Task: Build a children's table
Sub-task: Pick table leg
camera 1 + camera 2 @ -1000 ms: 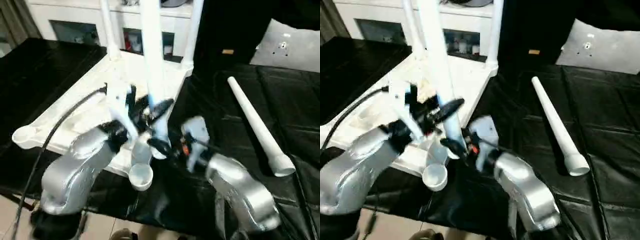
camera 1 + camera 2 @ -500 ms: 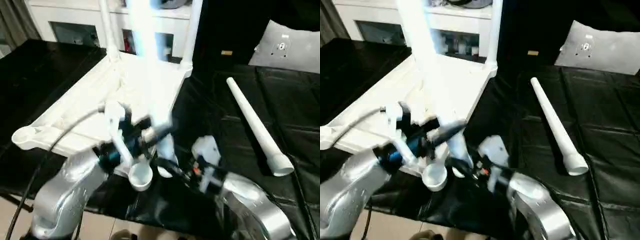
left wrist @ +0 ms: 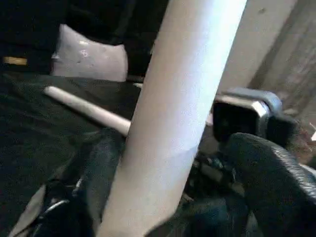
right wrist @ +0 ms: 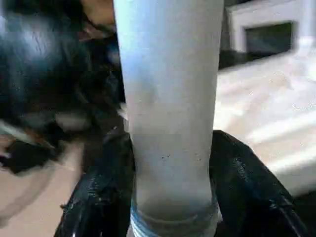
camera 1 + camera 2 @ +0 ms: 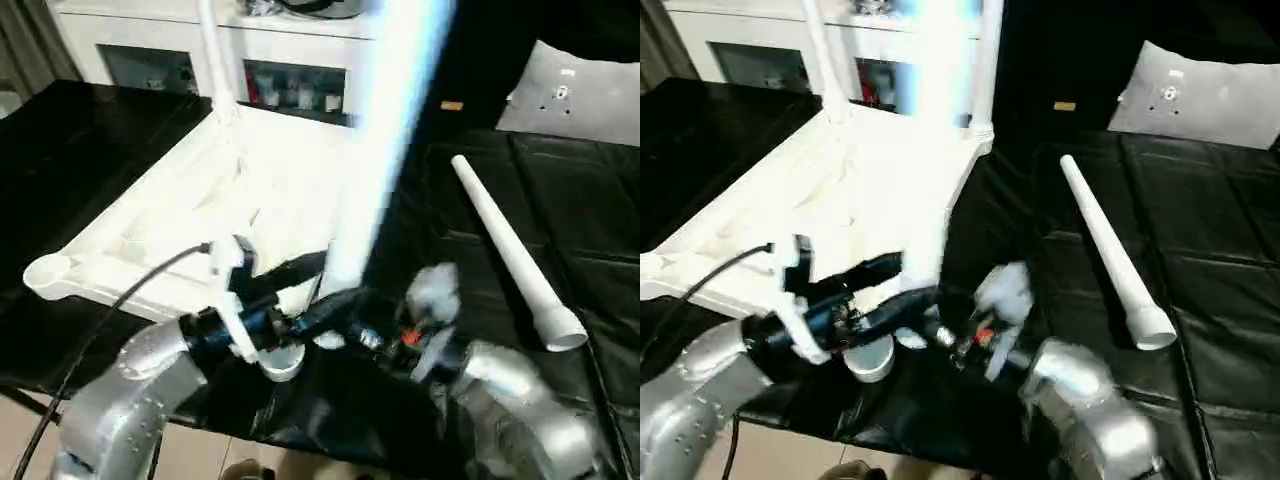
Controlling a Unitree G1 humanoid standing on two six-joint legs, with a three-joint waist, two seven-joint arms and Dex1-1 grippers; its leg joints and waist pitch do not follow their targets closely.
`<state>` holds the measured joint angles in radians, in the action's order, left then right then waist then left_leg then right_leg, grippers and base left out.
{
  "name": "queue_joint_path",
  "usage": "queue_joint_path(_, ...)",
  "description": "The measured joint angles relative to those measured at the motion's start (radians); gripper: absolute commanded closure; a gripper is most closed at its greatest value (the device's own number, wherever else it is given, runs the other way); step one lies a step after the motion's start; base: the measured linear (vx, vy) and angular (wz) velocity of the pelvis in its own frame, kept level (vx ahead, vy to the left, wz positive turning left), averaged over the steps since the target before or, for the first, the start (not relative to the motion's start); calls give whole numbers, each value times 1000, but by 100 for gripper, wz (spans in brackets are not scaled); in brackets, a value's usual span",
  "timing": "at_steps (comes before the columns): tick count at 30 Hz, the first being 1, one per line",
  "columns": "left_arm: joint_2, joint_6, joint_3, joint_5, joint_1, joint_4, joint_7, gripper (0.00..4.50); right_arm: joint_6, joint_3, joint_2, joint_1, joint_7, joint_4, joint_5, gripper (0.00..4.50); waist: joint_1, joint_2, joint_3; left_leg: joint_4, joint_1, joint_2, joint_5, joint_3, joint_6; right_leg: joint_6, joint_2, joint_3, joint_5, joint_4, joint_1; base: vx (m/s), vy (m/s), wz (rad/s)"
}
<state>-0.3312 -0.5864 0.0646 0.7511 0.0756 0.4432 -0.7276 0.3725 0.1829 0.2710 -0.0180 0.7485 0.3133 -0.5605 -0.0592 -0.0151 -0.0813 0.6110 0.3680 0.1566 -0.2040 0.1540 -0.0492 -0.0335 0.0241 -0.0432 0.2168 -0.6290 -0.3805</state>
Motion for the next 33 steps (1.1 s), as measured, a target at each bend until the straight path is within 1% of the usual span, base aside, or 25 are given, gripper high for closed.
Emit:
queue_joint_path(2,-12,-21,-11,36,21,-9,-27,20,42,-22,10,-20,39,3,-73,260,0,-1,1,0,0,0,1,0,1,0,0,0,0,0,0,0,0,0)
queue_joint_path(4,-34,-51,-10,68,49,-29,-65,4,97,-25,50,-33,97,3,-135,261,-2,-3,3,0,0,0,1,0,2,0,0,0,0,0,1,0,0,0)
queue_joint_path(6,-56,-86,-8,95,80,-52,-108,1,145,-24,97,-48,171,-3,-179,261,-3,-5,4,0,0,0,1,0,2,-1,0,0,0,0,1,0,0,0)
queue_joint_path(9,-47,-127,-14,146,141,-106,-141,0,196,-24,164,-93,265,-14,-207,261,-4,-7,6,1,0,0,3,0,4,0,0,-1,-1,0,2,0,0,0)
queue_joint_path(10,-36,-139,-22,173,158,-120,-146,0,209,-23,182,-103,289,-15,-213,261,-5,-8,6,1,0,0,3,0,4,0,0,-1,-1,0,2,0,0,0)
queue_joint_path(11,-20,-154,-37,219,182,-140,-154,0,220,-19,205,-111,320,-20,-217,261,-8,-8,7,2,0,0,3,0,4,-1,0,-1,-1,0,2,0,0,0)
queue_joint_path(13,-13,-164,-58,262,203,-152,-163,35,235,-18,218,-115,346,-25,-219,261,-11,-7,7,2,0,0,3,0,4,-1,0,-1,-1,0,2,0,0,0)
queue_joint_path(15,-15,-185,-73,305,213,-167,-178,40,247,-16,233,-128,369,-43,-221,261,-11,-10,9,2,0,0,3,0,4,-1,0,-1,-1,0,2,0,0,0)
queue_joint_path(17,-22,-212,-76,337,213,-182,-200,71,253,-17,248,-143,381,-55,-226,261,-16,-11,9,2,0,0,3,0,4,0,0,-1,-1,0,2,0,0,0)
queue_joint_path(20,-55,-249,-73,352,213,-186,-243,87,259,-17,255,-158,404,-64,-229,261,-27,-11,10,2,0,0,3,0,4,0,0,-1,-1,0,1,0,0,0)
queue_joint_path(22,-75,-262,-60,349,212,-186,-268,116,260,-17,261,-170,419,-66,-229,261,-30,-11,10,2,0,0,3,0,4,0,0,-1,-1,0,1,0,0,0)
queue_joint_path(23,-88,-260,-43,329,212,-185,-279,123,260,-17,264,-176,428,-68,-228,261,-32,-11,10,2,0,0,3,0,4,0,0,-1,-1,0,1,0,0,0)
queue_joint_path(25,-93,-258,-20,300,211,-186,-284,123,260,-13,270,-179,440,-68,-224,261,-36,-11,10,2,0,0,3,0,4,1,1,-1,-1,0,2,0,0,0)
queue_joint_path(27,-93,-258,-6,292,211,-186,-285,133,260,-5,276,-179,452,-74,-217,261,-36,-11,10,2,0,0,3,0,4,0,1,-1,-1,0,2,0,0,0)
queue_joint_path(29,-93,-257,-6,289,211,-186,-288,166,260,3,281,-179,457,-82,-214,261,-34,-11,10,2,0,0,3,0,4,0,1,-1,-1,0,2,0,0,0)
queue_joint_path(31,-97,-257,0,273,211,-186,-294,169,260,4,282,-179,460,-82,-210,261,-33,-11,10,2,0,0,3,0,4,1,1,-1,-1,0,2,0,0,0)
queue_joint_path(33,-101,-256,5,264,211,-186,-297,190,260,5,283,-179,462,-82,-206,261,-33,-11,10,2,0,0,3,0,4,1,1,-1,-1,0,2,0,0,0)
